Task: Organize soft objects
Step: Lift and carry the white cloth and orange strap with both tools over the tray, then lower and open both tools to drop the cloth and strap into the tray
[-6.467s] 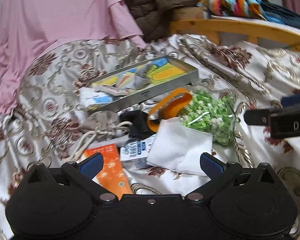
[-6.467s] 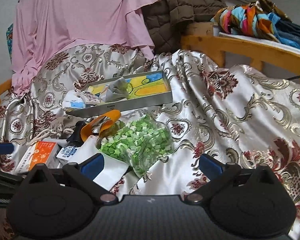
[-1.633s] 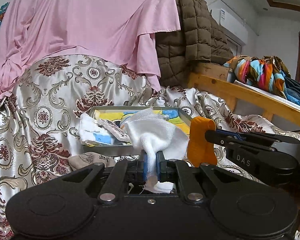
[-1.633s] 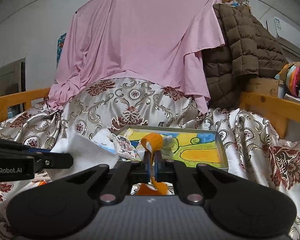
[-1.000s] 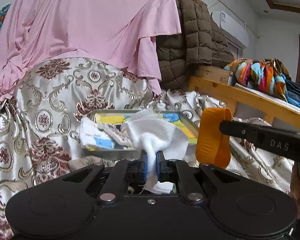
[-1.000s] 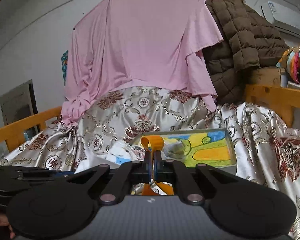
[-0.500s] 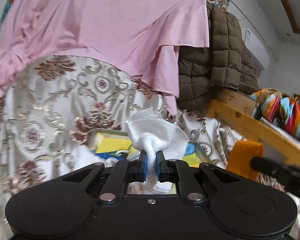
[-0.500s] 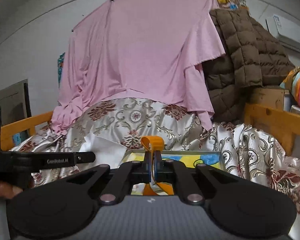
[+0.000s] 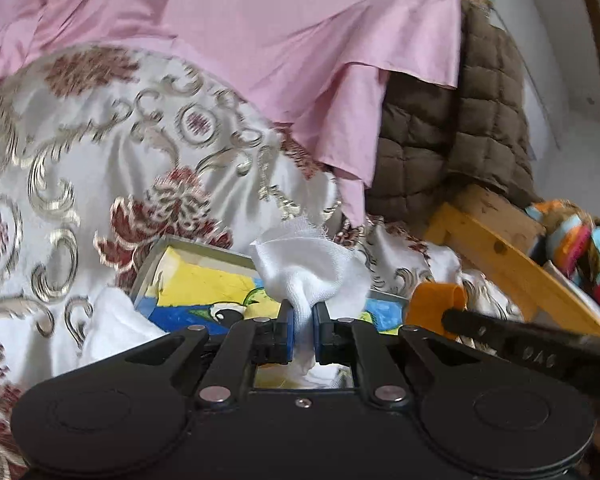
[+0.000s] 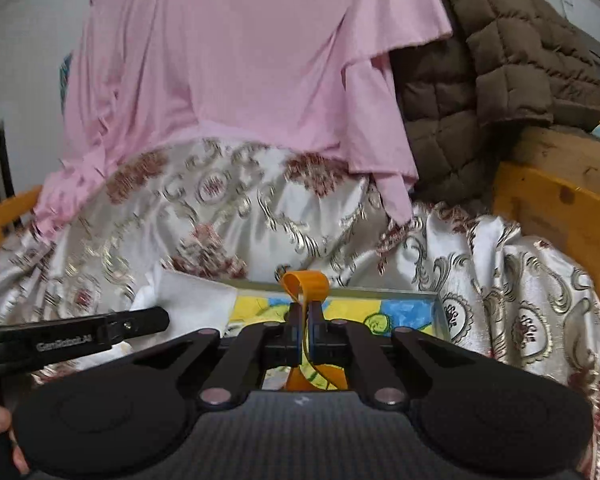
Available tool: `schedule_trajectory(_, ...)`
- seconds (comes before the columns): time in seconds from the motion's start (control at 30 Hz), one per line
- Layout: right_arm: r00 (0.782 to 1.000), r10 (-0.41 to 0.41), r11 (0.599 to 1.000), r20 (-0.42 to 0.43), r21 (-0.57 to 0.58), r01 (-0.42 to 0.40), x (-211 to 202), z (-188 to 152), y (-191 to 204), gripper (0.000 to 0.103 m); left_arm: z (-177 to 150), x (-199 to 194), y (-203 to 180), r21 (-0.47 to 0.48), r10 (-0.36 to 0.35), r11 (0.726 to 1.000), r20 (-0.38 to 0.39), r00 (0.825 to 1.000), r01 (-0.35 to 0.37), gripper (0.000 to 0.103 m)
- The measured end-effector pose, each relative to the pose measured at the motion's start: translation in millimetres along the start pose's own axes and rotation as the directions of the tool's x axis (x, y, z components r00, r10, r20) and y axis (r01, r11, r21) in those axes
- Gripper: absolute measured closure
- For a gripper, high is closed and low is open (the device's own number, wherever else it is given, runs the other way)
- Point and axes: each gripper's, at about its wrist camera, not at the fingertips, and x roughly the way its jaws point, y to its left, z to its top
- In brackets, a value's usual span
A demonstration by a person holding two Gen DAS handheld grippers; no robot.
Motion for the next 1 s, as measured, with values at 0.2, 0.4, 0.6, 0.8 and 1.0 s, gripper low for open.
schedule_trajectory(0.2, 0.996, -0.039, 0.999, -0.078, -0.014, 0.038, 44, -4, 13, 0.101, -4, 19, 28, -0.070, 0.025, 0.997, -0.076, 0.997, -0.030, 0.093)
schedule_trajectory(0.4, 0.991, -0.030, 0.999, -0.132, -0.041, 0.025, 64, -12, 36, 0.100, -13, 28, 38, -0.052, 0.062, 0.996, -0.159, 0.985, -0.072, 0.093)
schedule_trajectory(0.6, 0.985, -0.011, 0.998, -0.172, -0.066, 0.000, 65, -21, 54, 0.100, -14, 25, 32, -0.014, 0.061, 0.998, -0.182, 0.981, -0.065, 0.092)
schedule_trajectory(0.8, 0.982, -0.008, 0.998, -0.189, -0.070, -0.005, 60, -27, 56, 0.095, -13, 22, 27, -0.001, 0.068, 0.998, -0.204, 0.977, -0.070, 0.083)
schedule_trajectory(1.0, 0.983, -0.018, 0.998, -0.182, -0.062, 0.007, 54, -32, 56, 0.083, -13, 9, 24, -0.010, 0.078, 0.997, -0.204, 0.976, -0.082, 0.061)
